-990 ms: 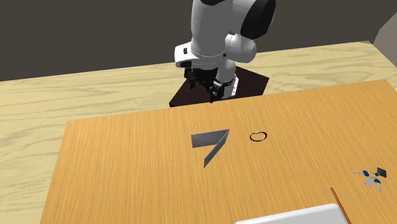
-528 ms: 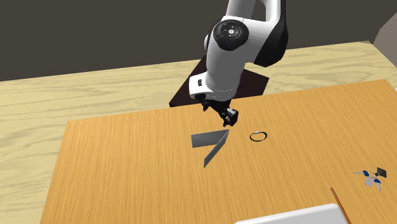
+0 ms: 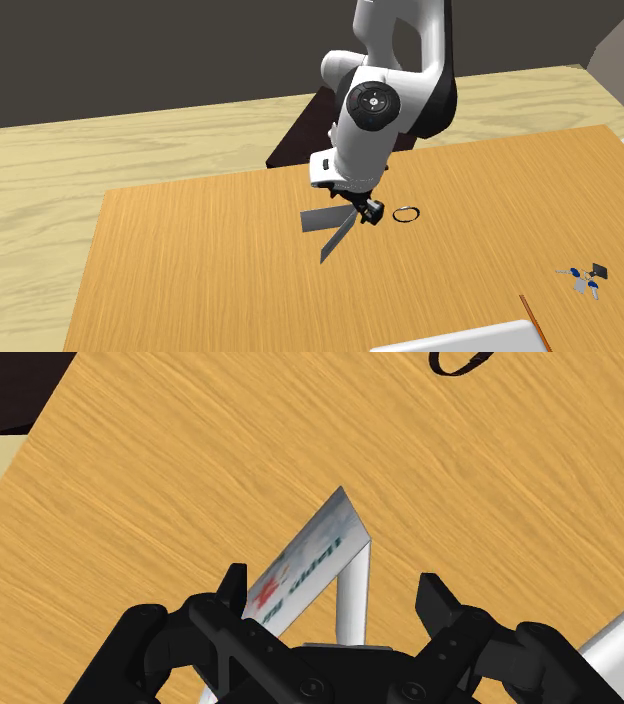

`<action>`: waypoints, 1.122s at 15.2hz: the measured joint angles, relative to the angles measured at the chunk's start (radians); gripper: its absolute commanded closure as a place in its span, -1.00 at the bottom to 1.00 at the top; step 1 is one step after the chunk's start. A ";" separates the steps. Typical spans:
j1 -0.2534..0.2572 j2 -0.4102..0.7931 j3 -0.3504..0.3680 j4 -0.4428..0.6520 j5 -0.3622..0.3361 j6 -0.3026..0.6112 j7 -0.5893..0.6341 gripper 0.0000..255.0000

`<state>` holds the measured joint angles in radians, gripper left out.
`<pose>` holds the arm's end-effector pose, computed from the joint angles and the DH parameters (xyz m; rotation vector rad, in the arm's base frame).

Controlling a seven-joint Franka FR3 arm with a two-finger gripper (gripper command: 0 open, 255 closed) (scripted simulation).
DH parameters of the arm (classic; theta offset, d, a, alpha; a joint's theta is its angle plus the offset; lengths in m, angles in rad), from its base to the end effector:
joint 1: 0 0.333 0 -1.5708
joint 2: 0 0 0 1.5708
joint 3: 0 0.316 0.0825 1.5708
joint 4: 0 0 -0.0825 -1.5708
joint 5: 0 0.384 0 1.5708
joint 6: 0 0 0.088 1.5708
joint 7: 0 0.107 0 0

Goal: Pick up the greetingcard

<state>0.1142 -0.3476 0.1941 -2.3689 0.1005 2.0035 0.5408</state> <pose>0.4152 0.1417 0.4537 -3.0952 0.4485 0.0479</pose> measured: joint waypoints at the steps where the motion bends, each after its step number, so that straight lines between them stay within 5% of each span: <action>1: 0.000 0.007 0.001 -0.009 0.000 0.016 0.001 -1.00; 4: 0.000 0.024 0.004 -0.036 0.000 0.059 0.001 -1.00; 5: 0.000 0.025 0.005 -0.040 0.000 0.065 0.001 1.00; 17: 0.000 0.019 0.003 -0.032 0.000 0.052 0.000 1.00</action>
<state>0.1141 -0.3282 0.1974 -2.4011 0.1007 2.0555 0.5407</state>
